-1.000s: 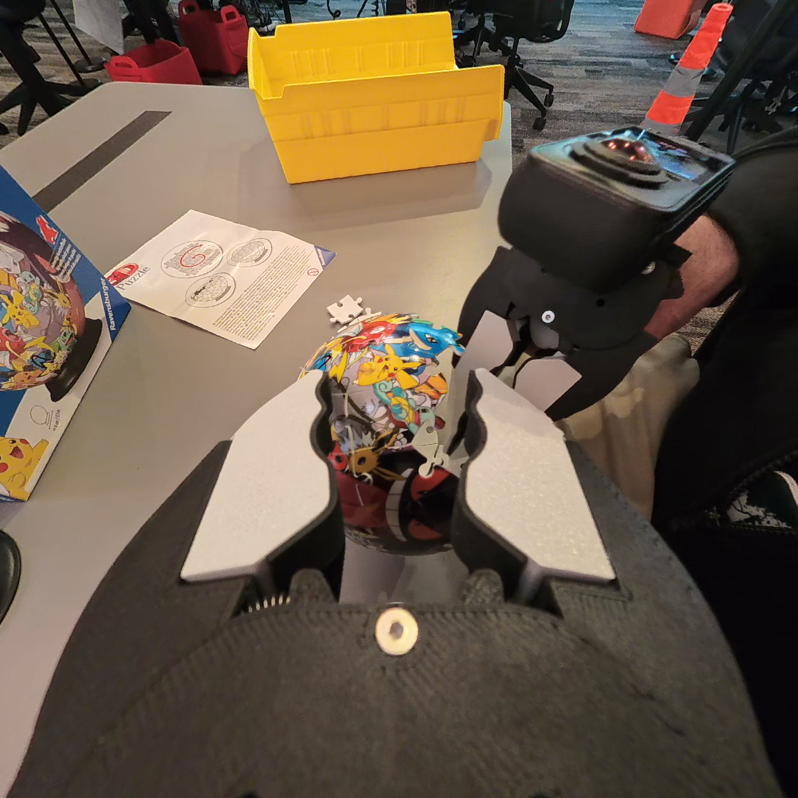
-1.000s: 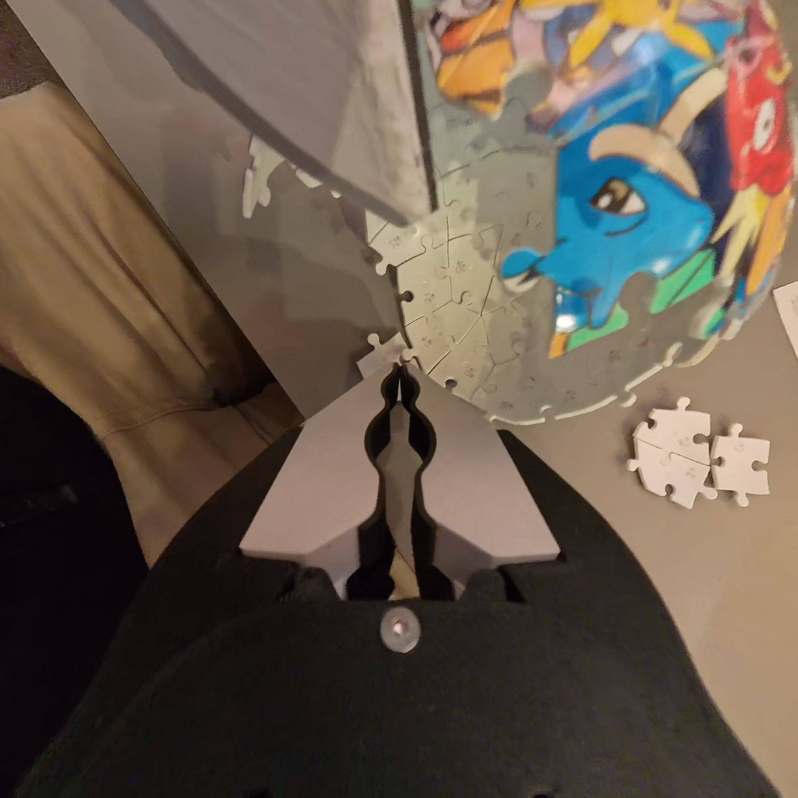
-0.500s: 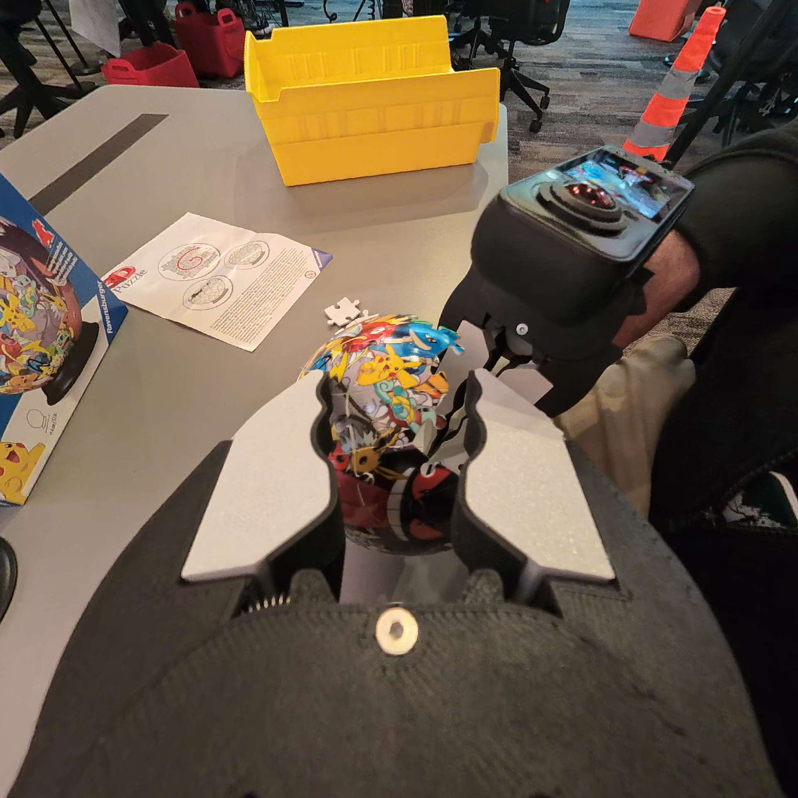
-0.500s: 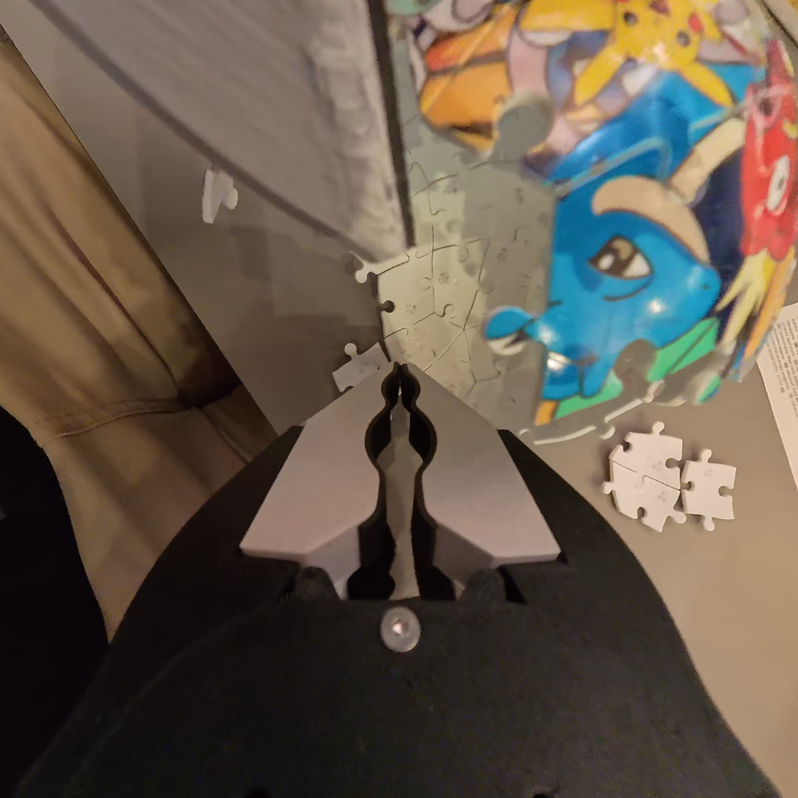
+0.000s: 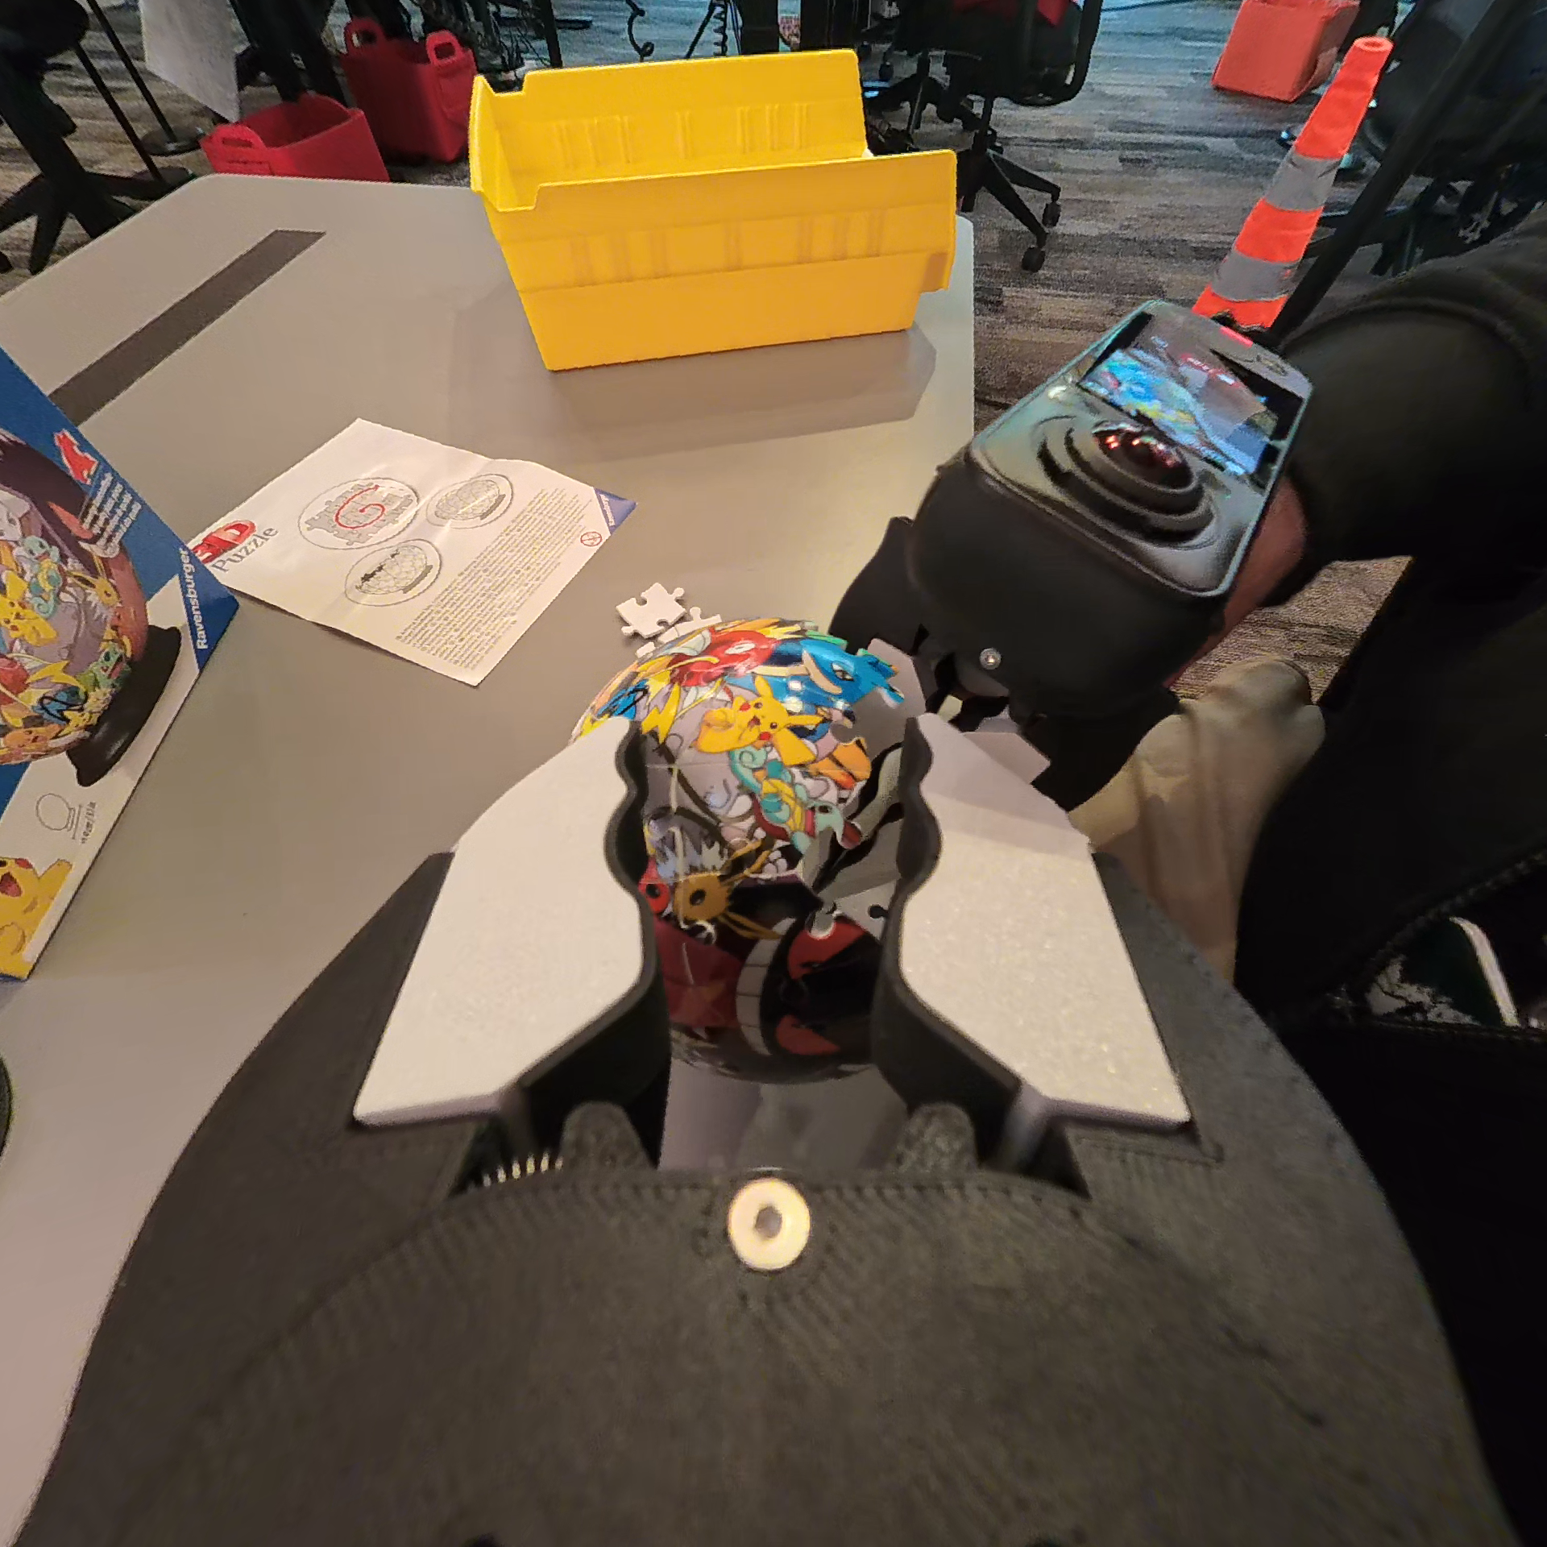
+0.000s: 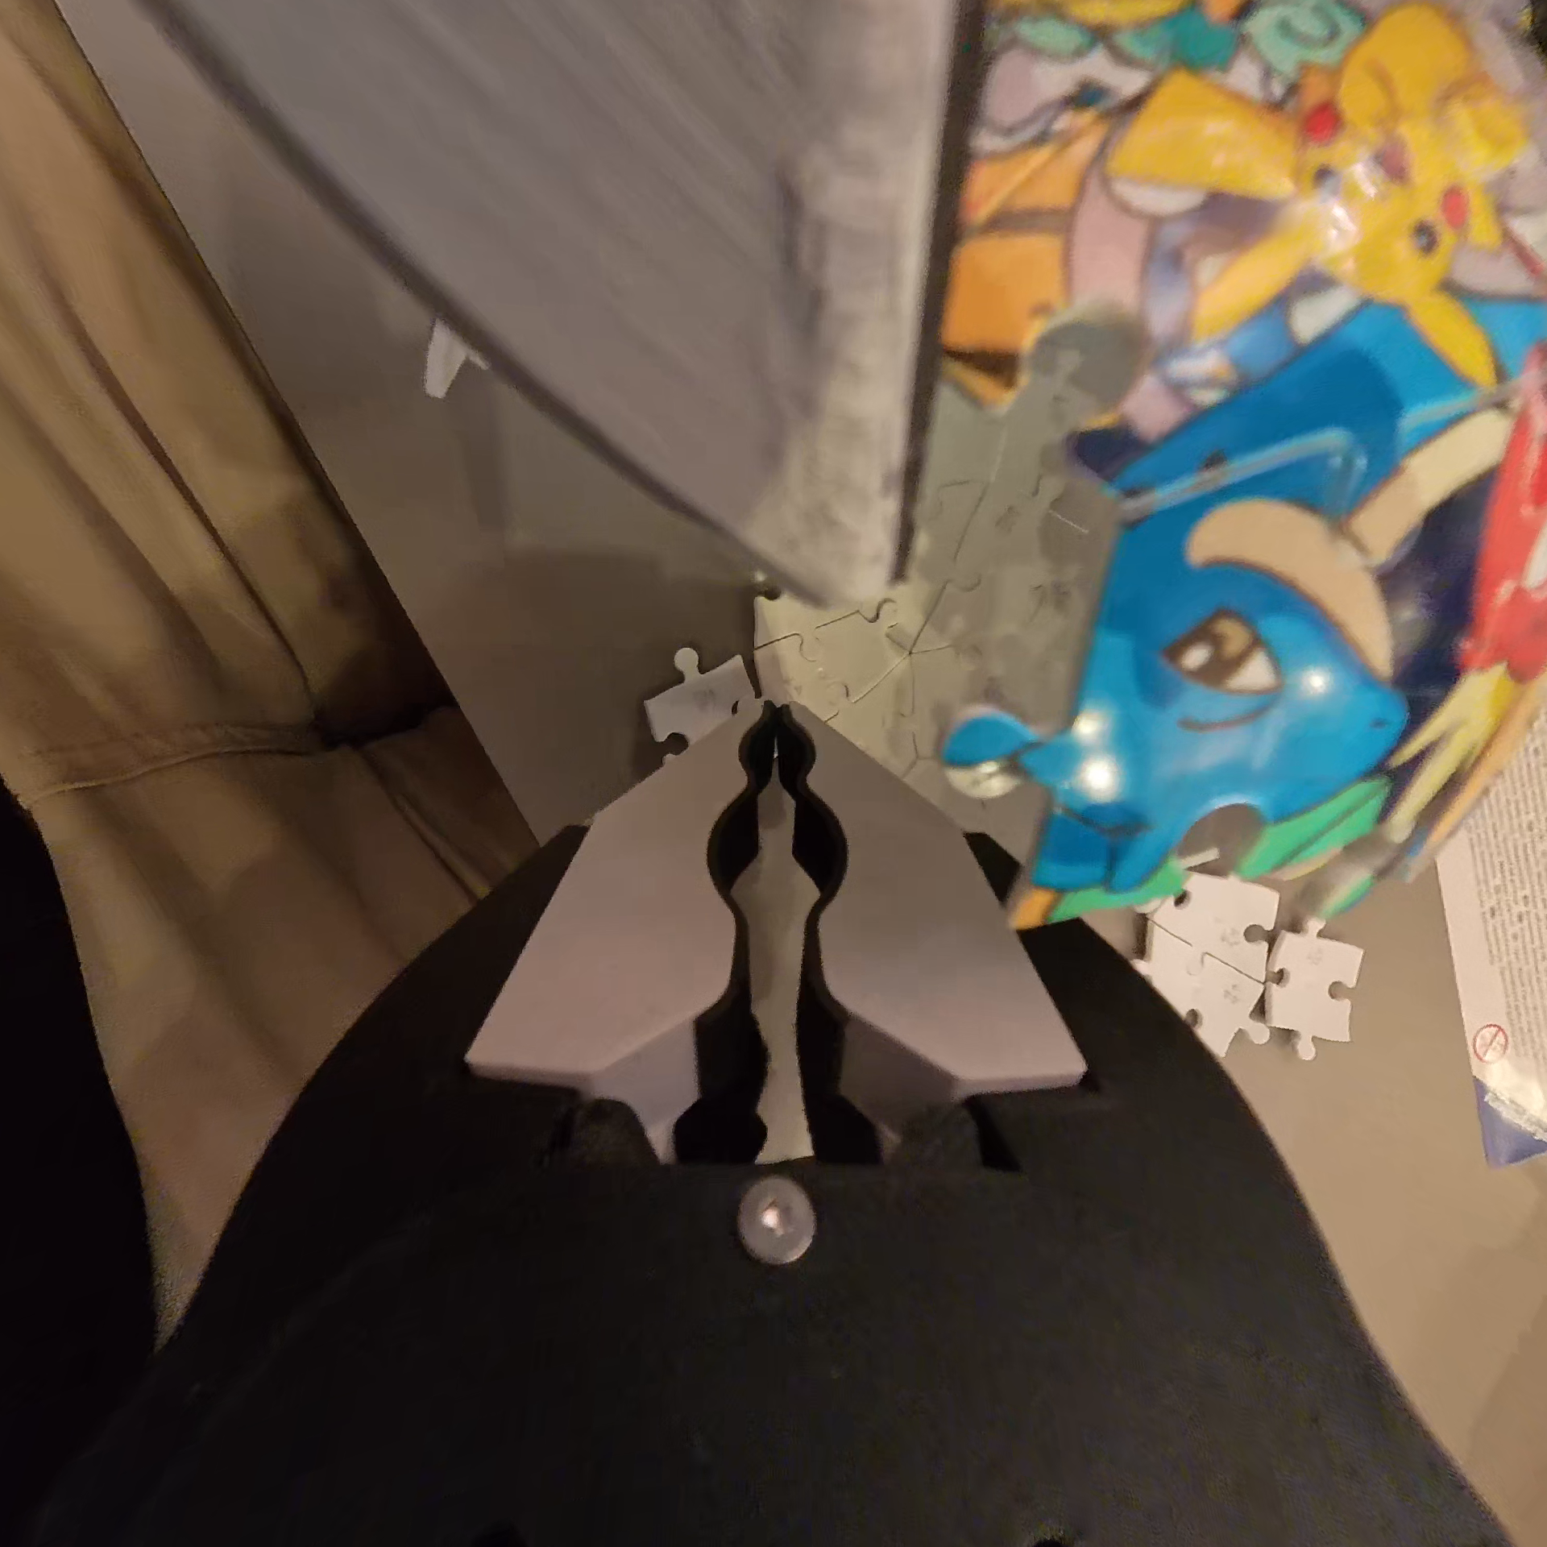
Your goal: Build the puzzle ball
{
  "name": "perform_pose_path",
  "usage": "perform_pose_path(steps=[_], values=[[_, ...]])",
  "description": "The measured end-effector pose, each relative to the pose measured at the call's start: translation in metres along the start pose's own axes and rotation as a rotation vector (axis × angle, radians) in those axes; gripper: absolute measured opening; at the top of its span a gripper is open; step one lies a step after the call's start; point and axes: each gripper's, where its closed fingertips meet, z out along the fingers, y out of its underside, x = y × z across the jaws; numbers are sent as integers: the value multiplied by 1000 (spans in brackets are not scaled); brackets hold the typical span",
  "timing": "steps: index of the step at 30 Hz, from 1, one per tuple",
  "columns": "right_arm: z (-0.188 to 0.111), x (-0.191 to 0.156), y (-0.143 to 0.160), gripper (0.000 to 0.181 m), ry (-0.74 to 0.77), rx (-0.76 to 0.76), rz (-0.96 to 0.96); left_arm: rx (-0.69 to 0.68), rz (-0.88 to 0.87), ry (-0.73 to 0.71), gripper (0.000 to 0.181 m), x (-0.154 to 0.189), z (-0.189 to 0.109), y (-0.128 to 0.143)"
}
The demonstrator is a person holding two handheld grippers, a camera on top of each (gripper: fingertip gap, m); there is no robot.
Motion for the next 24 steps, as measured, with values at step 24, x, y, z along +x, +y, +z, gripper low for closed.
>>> perform_pose_path(steps=[24], values=[[0,-2,1,0,17,-15,-262,28,-51,-10,57,8,-6,-1]])
